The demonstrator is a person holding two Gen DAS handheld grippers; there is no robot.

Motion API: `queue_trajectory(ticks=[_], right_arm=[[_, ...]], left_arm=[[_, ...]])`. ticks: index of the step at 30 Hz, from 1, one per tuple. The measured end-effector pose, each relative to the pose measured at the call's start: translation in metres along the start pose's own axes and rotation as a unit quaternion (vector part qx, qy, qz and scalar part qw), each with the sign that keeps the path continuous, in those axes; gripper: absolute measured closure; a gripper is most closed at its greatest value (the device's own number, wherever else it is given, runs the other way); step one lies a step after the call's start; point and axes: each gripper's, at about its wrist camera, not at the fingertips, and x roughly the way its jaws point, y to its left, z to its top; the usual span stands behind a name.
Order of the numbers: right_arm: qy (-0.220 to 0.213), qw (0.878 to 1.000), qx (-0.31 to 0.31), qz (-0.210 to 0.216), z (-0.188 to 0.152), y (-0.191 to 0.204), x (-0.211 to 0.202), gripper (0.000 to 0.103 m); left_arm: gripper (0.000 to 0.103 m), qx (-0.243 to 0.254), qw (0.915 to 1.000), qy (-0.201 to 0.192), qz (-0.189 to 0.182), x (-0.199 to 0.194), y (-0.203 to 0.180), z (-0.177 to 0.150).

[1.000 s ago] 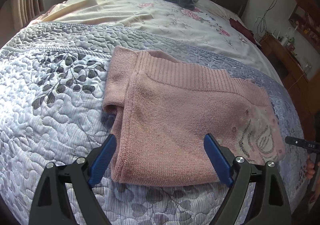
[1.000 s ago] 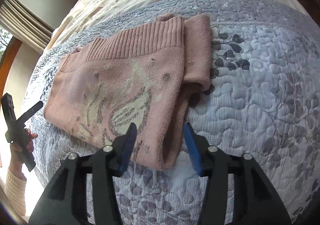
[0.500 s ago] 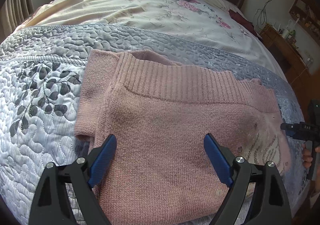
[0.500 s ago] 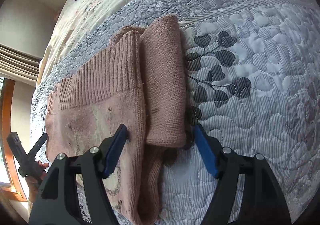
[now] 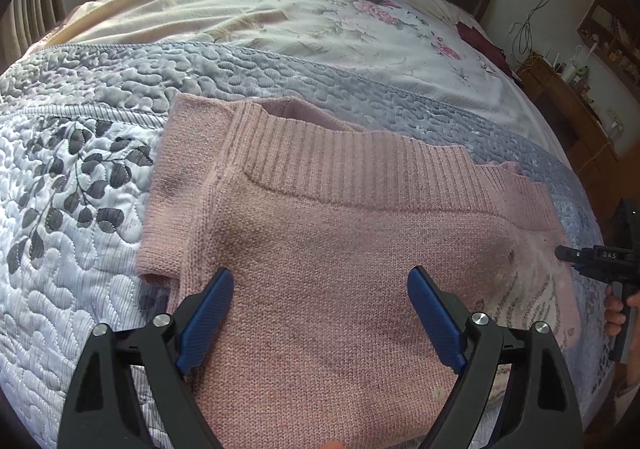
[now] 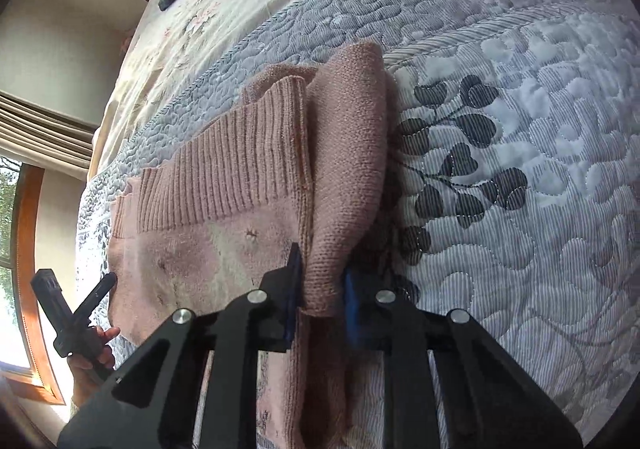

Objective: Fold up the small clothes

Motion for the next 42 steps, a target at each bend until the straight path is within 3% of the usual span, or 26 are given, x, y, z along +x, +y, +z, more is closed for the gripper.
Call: queue_trajectory(ticks=[7,10,14,19,24,29,35,38,42], right_arm=[[-0.009,1.0,0.0,0.025,0.0,0.019,-0.016,0.086],[-0.013,0.998,-0.025,0.056,0.005,0.052,-0.032,0.086],[-0.012,0.994,-0.083,0.067,0.007,0.112,-0.039,0.086],[0.007,0.986,-0.151,0.065,0.001,0.184,-0.022,0.087],[0.036,0.983,-0.174,0.04,-0.007,0.222,0.018,0.087],[0.068,0.983,-0.166,0.034,-0.011,0.227,0.058,0.086],[0.095,0.984,-0.141,0.05,-0.014,0.225,0.082,0.074],[0.104,0.984,-0.134,0.055,-0.012,0.227,0.081,0.069],[0.093,0.985,-0.125,0.069,-0.004,0.223,0.051,0.066]], left_arm=[[0.014,-0.005,0.9999,-0.008,-0.014,-0.013,0.005,-0.001],[0.014,-0.008,0.9996,-0.02,-0.019,-0.023,0.008,0.001],[0.014,-0.011,0.999,-0.028,-0.033,-0.033,0.012,0.003],[0.014,-0.003,0.9986,-0.032,-0.041,-0.042,0.012,0.004],[0.014,-0.008,0.9984,-0.033,-0.045,-0.043,0.018,0.005],[0.014,-0.028,0.9981,-0.03,-0.047,-0.041,0.027,0.006],[0.014,-0.045,0.9973,-0.026,-0.052,-0.037,0.031,0.007],[0.014,-0.048,0.9973,-0.021,-0.051,-0.035,0.029,0.007],[0.014,-0.045,0.9972,-0.026,-0.053,-0.034,0.019,0.009]])
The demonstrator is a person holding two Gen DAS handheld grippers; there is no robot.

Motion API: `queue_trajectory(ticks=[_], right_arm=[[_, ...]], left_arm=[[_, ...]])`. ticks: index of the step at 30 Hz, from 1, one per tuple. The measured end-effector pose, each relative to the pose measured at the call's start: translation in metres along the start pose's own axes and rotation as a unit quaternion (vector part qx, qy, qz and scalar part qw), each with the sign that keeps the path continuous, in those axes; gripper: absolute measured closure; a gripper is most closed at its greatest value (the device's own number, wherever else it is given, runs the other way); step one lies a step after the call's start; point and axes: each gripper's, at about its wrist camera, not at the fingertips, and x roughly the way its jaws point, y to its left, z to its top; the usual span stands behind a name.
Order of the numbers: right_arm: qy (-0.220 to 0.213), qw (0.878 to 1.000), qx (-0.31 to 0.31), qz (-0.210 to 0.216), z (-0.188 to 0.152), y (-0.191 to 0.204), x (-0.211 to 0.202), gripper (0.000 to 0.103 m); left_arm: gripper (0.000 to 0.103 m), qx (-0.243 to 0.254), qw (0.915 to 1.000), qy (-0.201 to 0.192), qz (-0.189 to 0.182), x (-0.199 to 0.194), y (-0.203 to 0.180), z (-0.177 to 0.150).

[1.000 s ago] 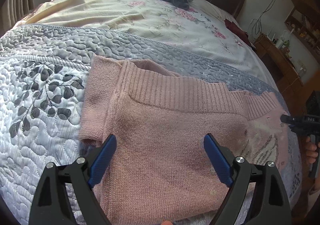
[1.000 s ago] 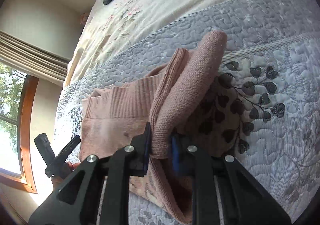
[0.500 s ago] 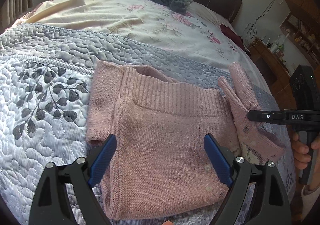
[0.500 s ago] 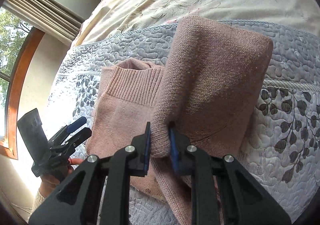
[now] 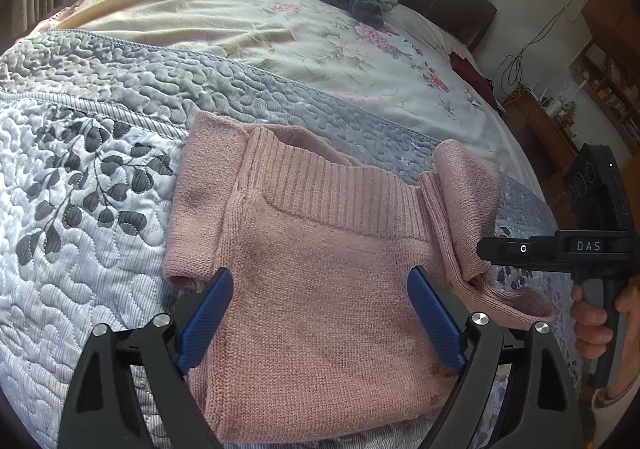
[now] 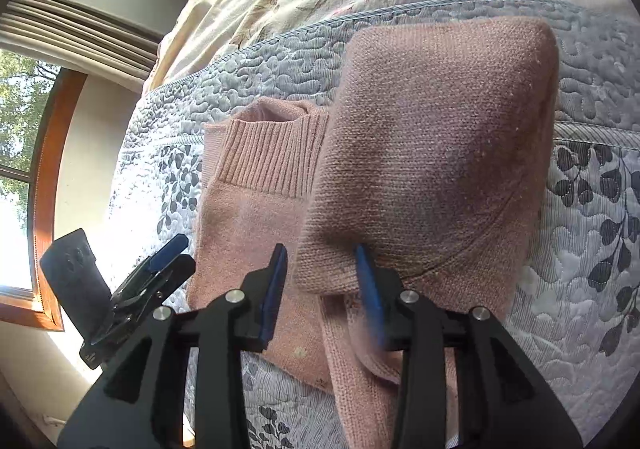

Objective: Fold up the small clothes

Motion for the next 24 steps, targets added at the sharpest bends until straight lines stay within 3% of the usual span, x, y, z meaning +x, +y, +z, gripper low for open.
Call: queue_trajectory(ticks=[3,10,16,24], right_arm=[[-0.03,1.0,0.001,0.001,-0.001,-0.009,-0.036,0.062],[-0.069,0.995,0.031,-0.058,-0.021,-0.073,-0.087,0.058],[-0.061,0.994,0.067,-0.062,-0.053,-0.127,-0.088,0.058],[-0.063,0.993,0.091,-0.047,-0.072,-0.157,-0.084,0.058]], left_arm=[[0.014,-0.014,0.9998,0.004,-0.014,0.006,-0.009,0.003],[0.013,-0.019,0.9982,0.022,-0.053,0.032,-0.054,0.016],[0.012,-0.03,0.9916,0.105,-0.071,0.078,-0.085,0.017],[0.012,-0.042,0.9855,0.135,-0.094,0.108,-0.112,0.016]])
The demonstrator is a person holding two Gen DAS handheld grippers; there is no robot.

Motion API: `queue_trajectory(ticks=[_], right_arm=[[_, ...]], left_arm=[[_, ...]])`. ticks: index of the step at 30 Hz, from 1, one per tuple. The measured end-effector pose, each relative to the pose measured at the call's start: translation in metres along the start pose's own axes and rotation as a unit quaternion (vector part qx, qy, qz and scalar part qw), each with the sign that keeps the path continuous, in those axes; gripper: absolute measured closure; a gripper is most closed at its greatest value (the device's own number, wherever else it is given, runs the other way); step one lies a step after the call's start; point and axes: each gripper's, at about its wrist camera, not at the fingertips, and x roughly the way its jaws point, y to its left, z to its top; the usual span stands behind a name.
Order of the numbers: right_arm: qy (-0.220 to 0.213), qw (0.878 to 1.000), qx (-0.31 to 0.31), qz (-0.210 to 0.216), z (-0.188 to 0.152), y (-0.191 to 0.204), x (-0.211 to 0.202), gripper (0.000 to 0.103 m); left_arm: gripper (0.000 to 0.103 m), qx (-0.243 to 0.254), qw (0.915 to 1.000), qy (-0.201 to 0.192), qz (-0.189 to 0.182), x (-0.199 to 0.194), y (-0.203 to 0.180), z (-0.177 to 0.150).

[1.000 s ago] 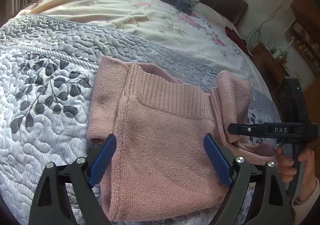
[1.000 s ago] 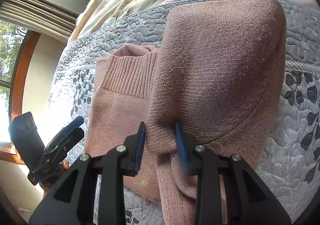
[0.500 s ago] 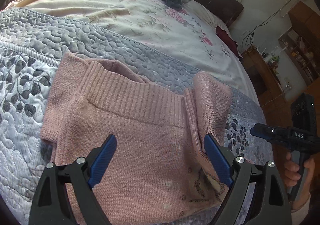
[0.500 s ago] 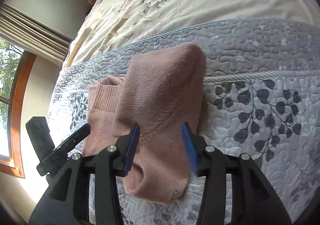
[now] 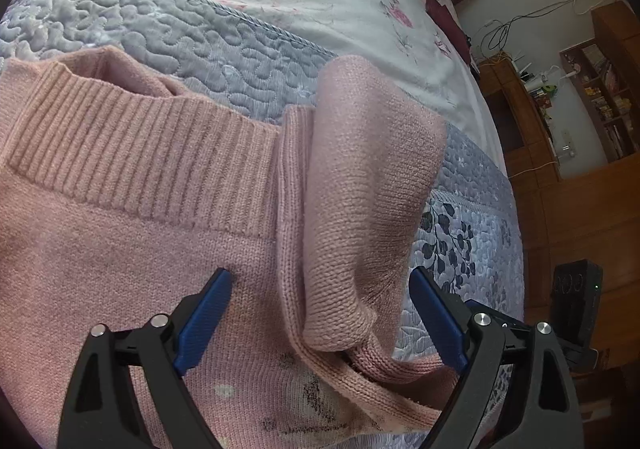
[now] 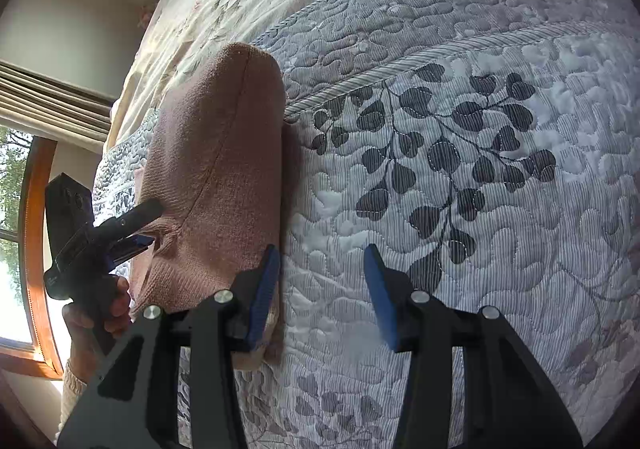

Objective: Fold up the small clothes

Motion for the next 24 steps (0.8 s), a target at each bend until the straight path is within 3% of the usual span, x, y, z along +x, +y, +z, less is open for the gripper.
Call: queue_trajectory(ticks=[9,11,12,13,15,24], right_arm=[[0.002,1.0,-0.023,-0.01,-0.006,0.008,0.009,0.058],[0.005,1.0,-0.024,-0.011,-0.007,0.009,0.014,0.058],[0.006,1.0,-0.023,-0.011,-0.007,0.01,0.015,0.058],[0.007,1.0,-0.022,-0.01,-0.008,0.01,0.017,0.058],[0.009,1.0,-0.018,-0.009,-0.009,0.009,0.018,0.058],[0.002,1.0,-0.027,-0.009,-0.014,0.017,0.008,0.058]], left_arm=[[0.014,0.017,0.9998,0.004,-0.009,0.01,-0.013,0.002],[0.028,0.02,0.9998,0.001,-0.008,0.01,-0.016,0.003],[0.05,0.022,0.9997,0.002,-0.001,0.011,-0.018,0.004],[0.063,0.025,0.9996,-0.002,0.012,0.01,-0.019,0.004],[0.079,0.026,0.9996,-0.015,-0.001,0.007,-0.02,0.005],[0.085,0.043,0.9945,-0.085,-0.045,-0.063,-0.019,0.002]])
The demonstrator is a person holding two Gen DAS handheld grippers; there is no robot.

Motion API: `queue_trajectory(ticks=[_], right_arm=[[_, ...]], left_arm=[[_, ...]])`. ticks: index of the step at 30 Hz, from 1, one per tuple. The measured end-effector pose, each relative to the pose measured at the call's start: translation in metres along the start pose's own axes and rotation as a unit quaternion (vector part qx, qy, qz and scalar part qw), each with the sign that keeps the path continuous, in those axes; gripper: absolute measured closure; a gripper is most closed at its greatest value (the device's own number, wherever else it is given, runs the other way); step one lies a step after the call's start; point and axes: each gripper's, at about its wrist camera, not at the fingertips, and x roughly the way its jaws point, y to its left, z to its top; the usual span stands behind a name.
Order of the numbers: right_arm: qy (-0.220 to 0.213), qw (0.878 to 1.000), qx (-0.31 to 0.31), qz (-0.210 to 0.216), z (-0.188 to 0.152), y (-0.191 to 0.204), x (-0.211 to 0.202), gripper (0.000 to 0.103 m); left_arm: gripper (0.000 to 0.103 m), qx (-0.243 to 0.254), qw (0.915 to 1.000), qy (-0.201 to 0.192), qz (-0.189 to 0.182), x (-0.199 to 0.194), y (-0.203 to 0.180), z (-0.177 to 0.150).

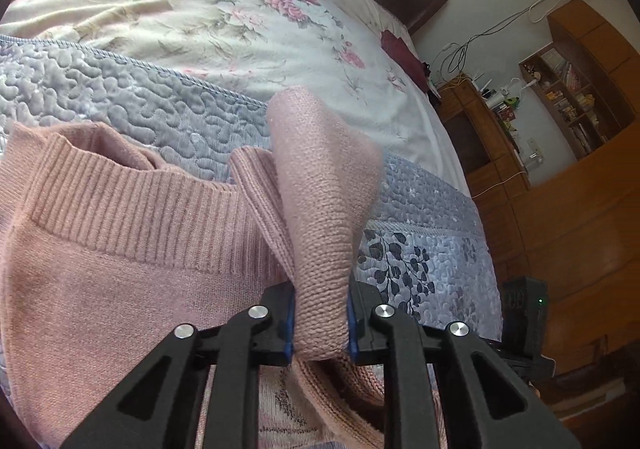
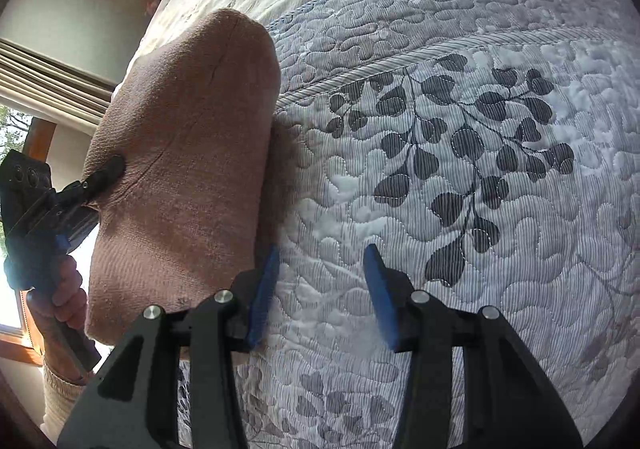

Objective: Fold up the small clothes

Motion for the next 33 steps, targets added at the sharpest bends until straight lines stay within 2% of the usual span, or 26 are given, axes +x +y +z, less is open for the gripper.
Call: queue_trajectory(ticks=[5,11,20,22,24,27,29,31,33], right_arm=[[0.0,1.0,-0.018,0.001,0.0,0.015,0.004,0.058],[0.01,0.998,-0.052,0.014,-0.003,0.05,0.02,0.058],[0.037,0.994,-0.103,0.027,-0.014,0.102,0.048,0.058],[0.043,0.993,-0.108,0.032,-0.017,0.111,0.054,0.058],[0.05,0.992,-0.112,0.037,-0.02,0.119,0.061,0.058],[0.057,0.991,-0.115,0.043,-0.024,0.13,0.07,0.058],[0.059,0.99,-0.116,0.048,-0.028,0.137,0.073,0.054],[0.061,0.99,-0.117,0.057,-0.032,0.144,0.073,0.05],[0.063,0.989,-0.117,0.07,-0.037,0.149,0.074,0.048]], left_arm=[[0.085,0.009,0.9988,-0.039,0.027,-0.055,0.027,0.017],[0.085,-0.012,0.9959,-0.055,0.071,-0.095,0.087,0.026],[0.085,-0.086,0.9869,-0.059,0.123,-0.095,0.187,0.007],[0.085,-0.09,0.9859,-0.052,0.132,-0.089,0.199,0.001],[0.085,-0.083,0.9876,-0.049,0.124,-0.086,0.201,-0.002],[0.08,-0.082,0.9888,-0.049,0.114,-0.095,0.196,-0.004],[0.073,-0.082,0.9891,-0.05,0.112,-0.105,0.19,-0.008],[0.059,-0.077,0.9901,-0.047,0.107,-0.118,0.183,-0.018],[0.054,-0.071,0.9916,-0.042,0.1,-0.13,0.176,-0.034]])
